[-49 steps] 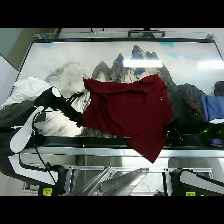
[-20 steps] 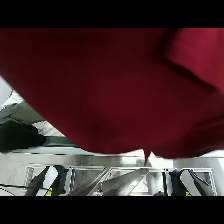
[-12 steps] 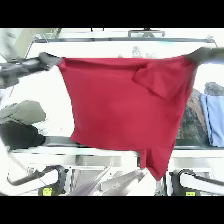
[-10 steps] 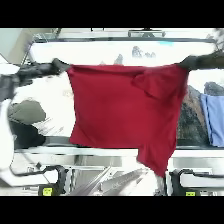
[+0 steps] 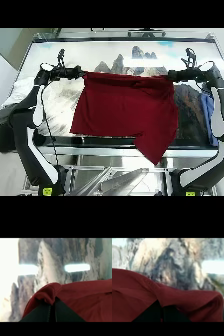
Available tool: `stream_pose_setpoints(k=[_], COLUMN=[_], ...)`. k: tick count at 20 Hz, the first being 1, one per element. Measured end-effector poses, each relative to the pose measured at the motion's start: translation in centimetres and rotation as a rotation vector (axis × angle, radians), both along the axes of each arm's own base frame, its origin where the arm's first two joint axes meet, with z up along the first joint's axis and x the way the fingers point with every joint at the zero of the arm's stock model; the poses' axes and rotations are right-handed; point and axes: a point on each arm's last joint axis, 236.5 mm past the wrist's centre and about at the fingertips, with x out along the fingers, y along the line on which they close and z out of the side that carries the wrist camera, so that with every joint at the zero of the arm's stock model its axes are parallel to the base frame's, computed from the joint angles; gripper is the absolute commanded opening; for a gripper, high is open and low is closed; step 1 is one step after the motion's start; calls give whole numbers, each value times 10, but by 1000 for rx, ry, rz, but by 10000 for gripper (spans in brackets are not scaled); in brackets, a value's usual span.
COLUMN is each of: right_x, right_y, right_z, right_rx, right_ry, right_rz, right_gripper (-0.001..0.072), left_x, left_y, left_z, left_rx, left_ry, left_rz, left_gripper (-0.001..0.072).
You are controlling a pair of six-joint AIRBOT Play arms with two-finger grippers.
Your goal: Fold the shirts.
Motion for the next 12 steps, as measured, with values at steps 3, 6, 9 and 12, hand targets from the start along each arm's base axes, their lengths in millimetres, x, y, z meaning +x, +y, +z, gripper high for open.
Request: stream_pose_setpoints(k=[3, 6, 9, 12], right_x=[-23, -44, -54, -58], right_y=[-8, -16, -19, -24], right_z=[-19, -35, -49, -57], right_rx=[-38, -81, -100, -119], right_ry=[106, 196, 244, 266], right_rz=[41, 71, 74, 71], right_gripper=[16, 17, 24, 336], left_x=[-12, -34, -50, -55], left_y=[1, 2, 3, 2], left_z=[-8, -26, -45, -51], left_rx=[60, 140, 208, 241], left_ry=[61, 161, 237, 262], left_rz=[-67, -123, -141, -148], left_gripper=[0, 2, 54, 461])
